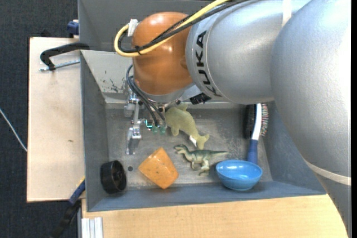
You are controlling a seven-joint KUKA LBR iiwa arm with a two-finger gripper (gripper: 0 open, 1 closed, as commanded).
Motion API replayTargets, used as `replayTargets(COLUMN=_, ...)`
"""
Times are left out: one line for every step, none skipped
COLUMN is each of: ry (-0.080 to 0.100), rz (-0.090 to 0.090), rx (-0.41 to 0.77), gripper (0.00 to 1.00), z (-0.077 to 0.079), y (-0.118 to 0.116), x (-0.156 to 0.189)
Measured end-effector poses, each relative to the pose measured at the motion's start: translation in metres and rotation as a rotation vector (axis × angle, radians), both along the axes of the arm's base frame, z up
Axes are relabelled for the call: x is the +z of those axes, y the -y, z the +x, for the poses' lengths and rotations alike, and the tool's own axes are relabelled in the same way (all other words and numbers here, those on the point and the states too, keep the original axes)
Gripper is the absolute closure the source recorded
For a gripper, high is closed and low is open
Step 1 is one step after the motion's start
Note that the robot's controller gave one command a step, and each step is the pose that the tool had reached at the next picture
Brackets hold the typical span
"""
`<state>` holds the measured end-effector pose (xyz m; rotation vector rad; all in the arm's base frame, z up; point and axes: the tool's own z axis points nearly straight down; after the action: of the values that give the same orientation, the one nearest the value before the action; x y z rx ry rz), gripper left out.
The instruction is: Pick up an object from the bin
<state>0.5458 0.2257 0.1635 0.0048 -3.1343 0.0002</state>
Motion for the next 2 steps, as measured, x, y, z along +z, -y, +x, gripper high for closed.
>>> replayTargets(ry=0.01, rz=0.004, rx=0.249, gripper=0.0, z=-0.0465, y=0.0003, x=-0.0929)
replayTargets(ry=0.008, rz=0.003, rx=0.249, gripper=1.0, z=-0.0463, y=0.0003, x=-0.0911)
